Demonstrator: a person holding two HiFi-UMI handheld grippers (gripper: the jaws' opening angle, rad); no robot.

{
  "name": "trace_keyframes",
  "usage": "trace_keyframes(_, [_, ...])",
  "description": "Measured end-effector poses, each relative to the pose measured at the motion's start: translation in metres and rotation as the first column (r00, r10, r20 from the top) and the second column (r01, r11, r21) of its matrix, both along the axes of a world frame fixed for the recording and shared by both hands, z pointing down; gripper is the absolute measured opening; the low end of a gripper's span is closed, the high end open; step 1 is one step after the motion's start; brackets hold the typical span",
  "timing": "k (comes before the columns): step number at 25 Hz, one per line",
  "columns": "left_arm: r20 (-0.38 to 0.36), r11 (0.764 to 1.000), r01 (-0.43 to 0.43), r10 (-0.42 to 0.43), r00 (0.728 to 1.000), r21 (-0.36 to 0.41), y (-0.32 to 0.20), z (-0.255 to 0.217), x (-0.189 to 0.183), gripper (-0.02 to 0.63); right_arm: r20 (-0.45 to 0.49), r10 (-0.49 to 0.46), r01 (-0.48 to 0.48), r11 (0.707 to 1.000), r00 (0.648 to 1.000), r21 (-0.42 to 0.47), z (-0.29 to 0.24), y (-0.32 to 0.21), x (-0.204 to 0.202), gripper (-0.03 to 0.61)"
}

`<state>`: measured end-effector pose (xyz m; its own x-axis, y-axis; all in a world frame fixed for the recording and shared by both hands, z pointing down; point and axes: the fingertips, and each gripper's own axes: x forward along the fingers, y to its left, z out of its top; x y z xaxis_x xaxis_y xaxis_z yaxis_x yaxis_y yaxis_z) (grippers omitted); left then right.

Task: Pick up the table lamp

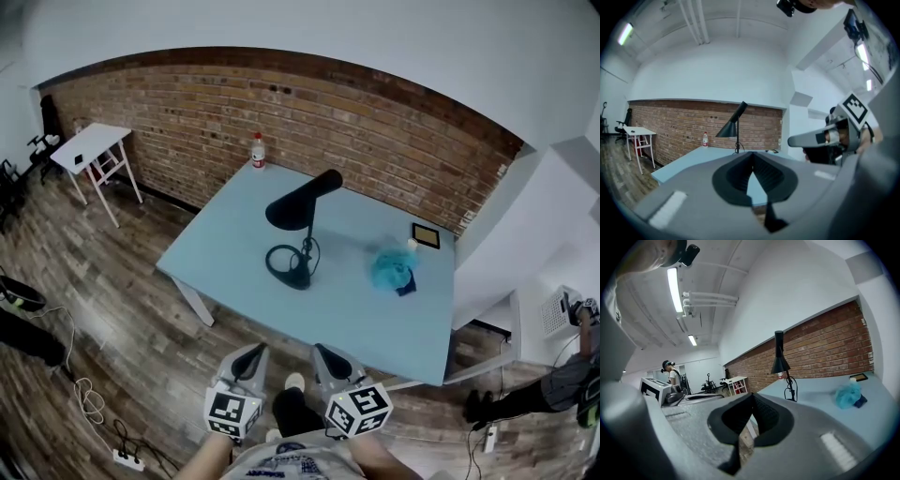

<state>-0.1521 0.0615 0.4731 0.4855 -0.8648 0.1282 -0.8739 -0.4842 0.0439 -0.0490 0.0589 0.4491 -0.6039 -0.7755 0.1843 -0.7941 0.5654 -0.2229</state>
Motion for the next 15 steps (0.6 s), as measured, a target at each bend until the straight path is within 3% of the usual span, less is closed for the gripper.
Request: trace_keyframes(15, [0.048,0.999,-0.027,0.028,0.998,-0.033,-0.16,0.011,0.015,-0.009,0.008,-0.028,0.028,1.0,1.0,0.004,0.002,-0.163,0.0,-0.002])
